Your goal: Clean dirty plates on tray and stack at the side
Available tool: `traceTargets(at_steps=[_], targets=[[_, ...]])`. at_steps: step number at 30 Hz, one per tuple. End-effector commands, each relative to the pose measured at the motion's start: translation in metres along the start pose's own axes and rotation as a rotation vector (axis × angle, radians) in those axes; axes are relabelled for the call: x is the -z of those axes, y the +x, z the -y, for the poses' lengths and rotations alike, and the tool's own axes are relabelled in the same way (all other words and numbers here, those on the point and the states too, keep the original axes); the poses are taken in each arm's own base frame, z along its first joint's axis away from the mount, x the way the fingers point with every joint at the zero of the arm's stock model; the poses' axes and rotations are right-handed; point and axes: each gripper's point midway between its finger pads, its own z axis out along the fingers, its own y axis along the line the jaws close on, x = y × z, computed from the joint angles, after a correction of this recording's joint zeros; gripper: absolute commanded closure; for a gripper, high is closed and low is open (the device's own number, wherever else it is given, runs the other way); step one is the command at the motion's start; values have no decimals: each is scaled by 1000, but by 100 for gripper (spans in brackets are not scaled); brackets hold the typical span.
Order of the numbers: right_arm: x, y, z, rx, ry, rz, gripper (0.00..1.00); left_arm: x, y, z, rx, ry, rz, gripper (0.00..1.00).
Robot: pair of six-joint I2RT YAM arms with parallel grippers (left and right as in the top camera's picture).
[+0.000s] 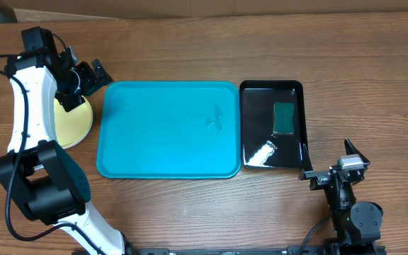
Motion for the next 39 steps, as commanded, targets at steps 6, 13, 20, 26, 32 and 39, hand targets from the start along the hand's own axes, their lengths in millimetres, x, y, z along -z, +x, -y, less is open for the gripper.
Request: traceTargets(at_steps=[6, 13, 20, 26, 32, 39], targets=[[0, 2, 0, 3, 0, 5, 0, 17, 6, 33, -87, 31, 34, 0], [0, 2, 0, 3, 0, 5, 0, 93, 46, 128, -318, 156, 176, 0], [0, 2, 0, 3, -1, 4, 0, 192, 84, 159, -430, 273, 381, 0], [0, 2, 0, 3, 0, 5, 0, 222, 123, 141, -445, 299, 443, 0], [0, 2, 0, 3, 0, 5, 0, 184, 179, 73, -409, 165, 428, 0], [0, 2, 0, 3, 0, 5, 0, 130, 228, 18, -397, 119, 448, 0]])
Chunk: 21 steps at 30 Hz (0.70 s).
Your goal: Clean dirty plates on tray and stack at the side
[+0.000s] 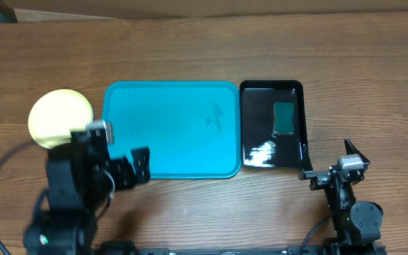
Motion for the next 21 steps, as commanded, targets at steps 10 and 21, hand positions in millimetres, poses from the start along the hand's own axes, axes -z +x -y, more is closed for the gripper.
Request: traceTargets(at_steps=[10, 21], targets=[[0, 2, 0, 0, -1, 3, 0, 12, -36, -3, -126, 111, 758, 0], [0, 2, 0, 0, -1, 3, 0, 32, -41, -7, -151, 168, 1150, 0]])
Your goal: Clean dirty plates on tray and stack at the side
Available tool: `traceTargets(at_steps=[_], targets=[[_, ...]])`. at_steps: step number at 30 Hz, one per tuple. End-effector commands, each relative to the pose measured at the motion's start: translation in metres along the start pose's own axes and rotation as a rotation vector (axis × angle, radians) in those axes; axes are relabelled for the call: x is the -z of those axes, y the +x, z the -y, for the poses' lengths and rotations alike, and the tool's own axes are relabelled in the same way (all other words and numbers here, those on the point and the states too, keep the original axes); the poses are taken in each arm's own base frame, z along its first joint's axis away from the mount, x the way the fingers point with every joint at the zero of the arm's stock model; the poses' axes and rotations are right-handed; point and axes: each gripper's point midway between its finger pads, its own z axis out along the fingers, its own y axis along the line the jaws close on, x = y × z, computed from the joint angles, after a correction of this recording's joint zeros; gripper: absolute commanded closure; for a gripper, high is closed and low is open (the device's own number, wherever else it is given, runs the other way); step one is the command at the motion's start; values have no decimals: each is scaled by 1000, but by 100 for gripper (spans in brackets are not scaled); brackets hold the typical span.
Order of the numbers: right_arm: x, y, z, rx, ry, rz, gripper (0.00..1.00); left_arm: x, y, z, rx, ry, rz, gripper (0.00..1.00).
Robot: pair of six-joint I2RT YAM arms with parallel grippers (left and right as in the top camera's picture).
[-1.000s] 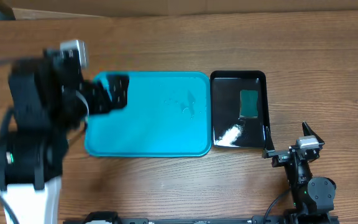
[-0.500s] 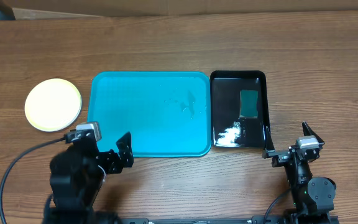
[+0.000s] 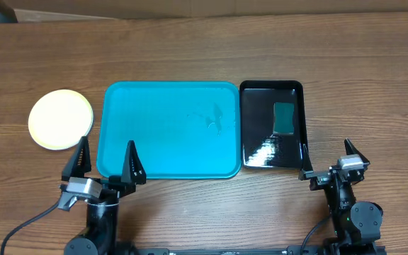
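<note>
A pale yellow plate (image 3: 61, 118) lies flat on the table to the left of the blue tray (image 3: 168, 129), whose surface holds only a few wet smears. My left gripper (image 3: 105, 161) stands open at the front edge of the table, near the tray's front left corner, with nothing between its fingers. My right gripper (image 3: 327, 159) is also open and empty, at the front right beside the black tray (image 3: 272, 124). A green sponge (image 3: 283, 117) rests in that black tray.
The black tray sits against the blue tray's right side. Bare wooden table runs along the back and the front. Cardboard shows at the far edge.
My left arm has drawn back from beside the plate to its place at the table's front edge, its fingers now pointing away from me. The plate, trays and right arm have not moved.
My left arm was stretched out over the yellow plate at the tray's left side, covering part of it. Then the arm was back near the front with the plate lying bare on the table. Now it stands at the front edge, open.
</note>
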Motion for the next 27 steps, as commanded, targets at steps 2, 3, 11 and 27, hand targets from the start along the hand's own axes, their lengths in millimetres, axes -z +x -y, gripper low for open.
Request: traceTargets(at_steps=[2, 3, 11, 27], targets=[[0, 2, 0, 0, -1, 4, 0, 5, 42, -15, -10, -44, -63, 0], [0, 2, 0, 0, -1, 4, 0, 6, 51, -18, -8, -49, -81, 0], [0, 2, 0, 0, -1, 3, 0, 21, 117, -36, -42, -120, -348, 0], [0, 2, 0, 0, -1, 4, 0, 32, 140, -42, -200, -108, -462, 0]])
